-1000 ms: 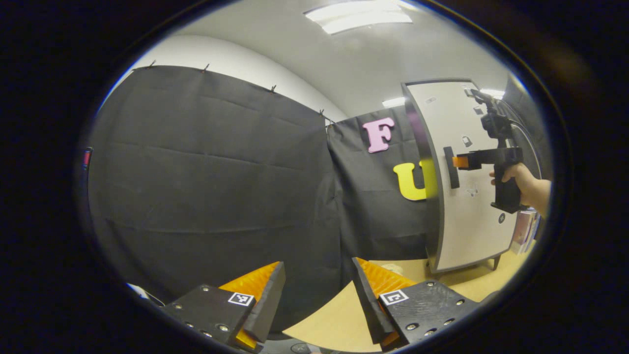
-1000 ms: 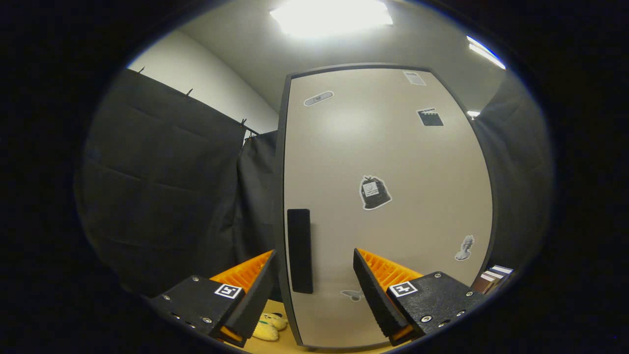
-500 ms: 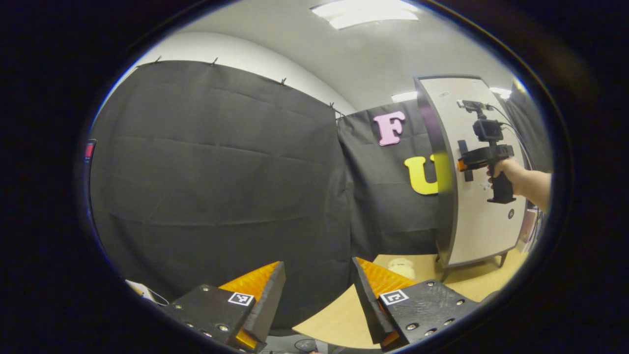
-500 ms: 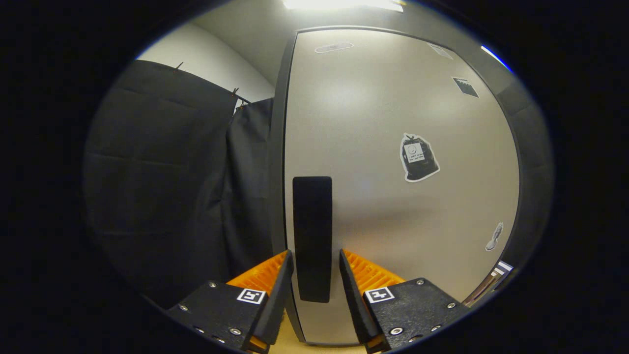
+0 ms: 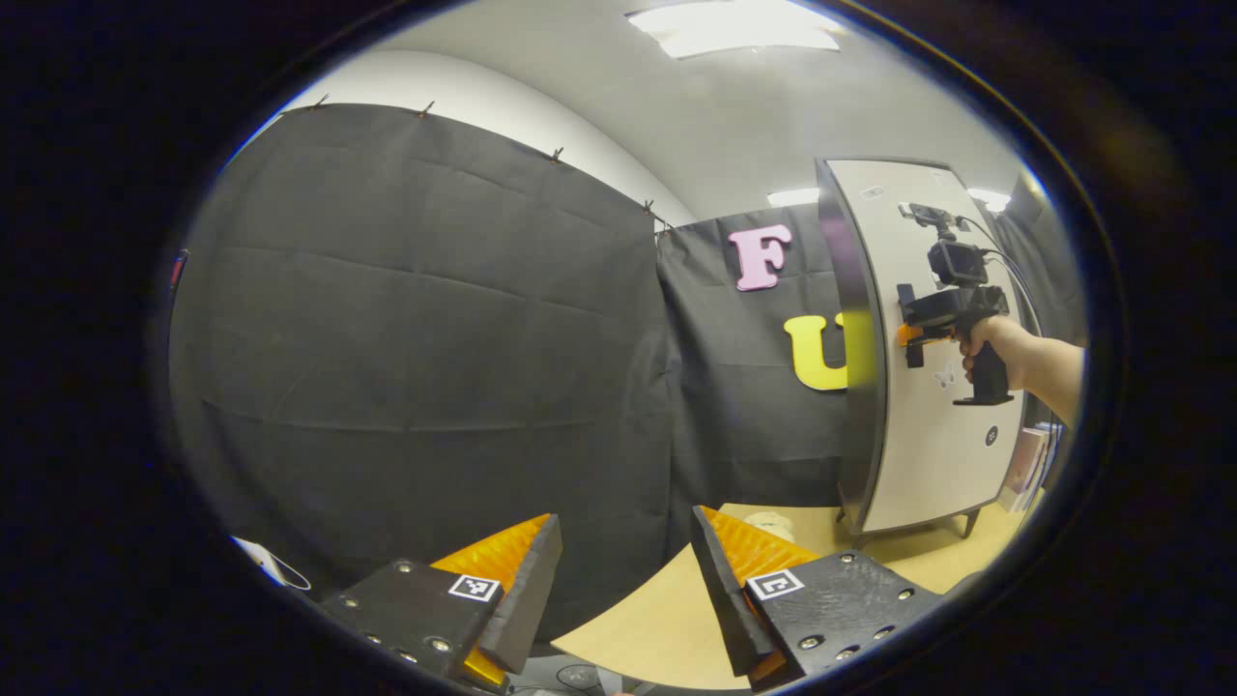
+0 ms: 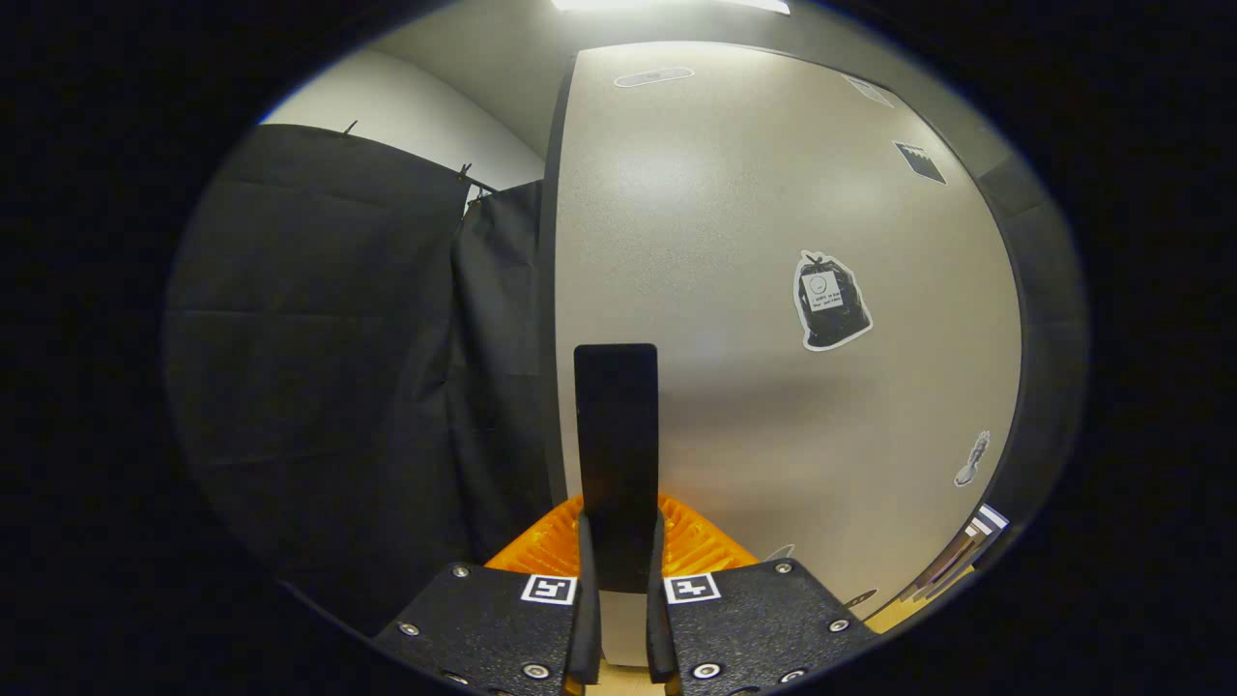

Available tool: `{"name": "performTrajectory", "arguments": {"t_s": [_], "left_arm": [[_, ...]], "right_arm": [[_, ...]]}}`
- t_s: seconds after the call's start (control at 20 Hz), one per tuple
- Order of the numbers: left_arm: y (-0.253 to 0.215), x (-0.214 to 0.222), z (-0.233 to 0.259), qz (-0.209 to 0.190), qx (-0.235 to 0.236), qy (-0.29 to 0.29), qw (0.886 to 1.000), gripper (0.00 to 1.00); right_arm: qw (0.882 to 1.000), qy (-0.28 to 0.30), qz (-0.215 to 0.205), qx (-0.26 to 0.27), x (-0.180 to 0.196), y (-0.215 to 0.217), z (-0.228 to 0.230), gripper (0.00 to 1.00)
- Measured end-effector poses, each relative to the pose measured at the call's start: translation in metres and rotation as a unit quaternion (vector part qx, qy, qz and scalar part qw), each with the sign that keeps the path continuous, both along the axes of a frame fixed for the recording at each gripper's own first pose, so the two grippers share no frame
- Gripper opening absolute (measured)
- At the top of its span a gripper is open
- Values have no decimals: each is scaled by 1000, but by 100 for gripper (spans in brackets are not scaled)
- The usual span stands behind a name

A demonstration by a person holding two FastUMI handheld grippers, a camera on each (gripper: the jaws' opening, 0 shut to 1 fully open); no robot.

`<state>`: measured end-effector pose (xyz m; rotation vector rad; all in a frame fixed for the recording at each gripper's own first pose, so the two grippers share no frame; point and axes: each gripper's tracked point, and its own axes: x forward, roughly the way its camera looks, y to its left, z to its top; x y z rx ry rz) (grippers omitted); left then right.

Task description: Open the cabinet door with the right hand, grasp the bottle in the cabinet with the left hand and place it on the coaster, then close the cabinet door with the right hand.

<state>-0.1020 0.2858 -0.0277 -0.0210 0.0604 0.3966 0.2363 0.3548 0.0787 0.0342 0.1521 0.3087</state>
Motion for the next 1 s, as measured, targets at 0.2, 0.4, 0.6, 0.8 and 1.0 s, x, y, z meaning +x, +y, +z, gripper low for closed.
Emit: {"name": "performTrajectory", "arguments": {"t_s": [0.2,0.4,0.6,0.8,1.0], "left_arm": [[-3,-8,8,-29,1,-9,1000,77],[-9,-15,21,-67,-4,-13,998,77],[-9,-29,35,-99,-2,-26,995,77],[-15,-33,42,-108,-2,-30,994,77],[-20,-29,45,-117,7,-21,993,77]], "right_arm": [[1000,2,28,5,-14,-1,4,19],[999,3,40,6,-32,-4,9,19],[998,5,59,7,-46,-16,12,19],[996,9,84,11,-55,-30,13,19],[994,11,103,14,-66,-45,14,19]]}}
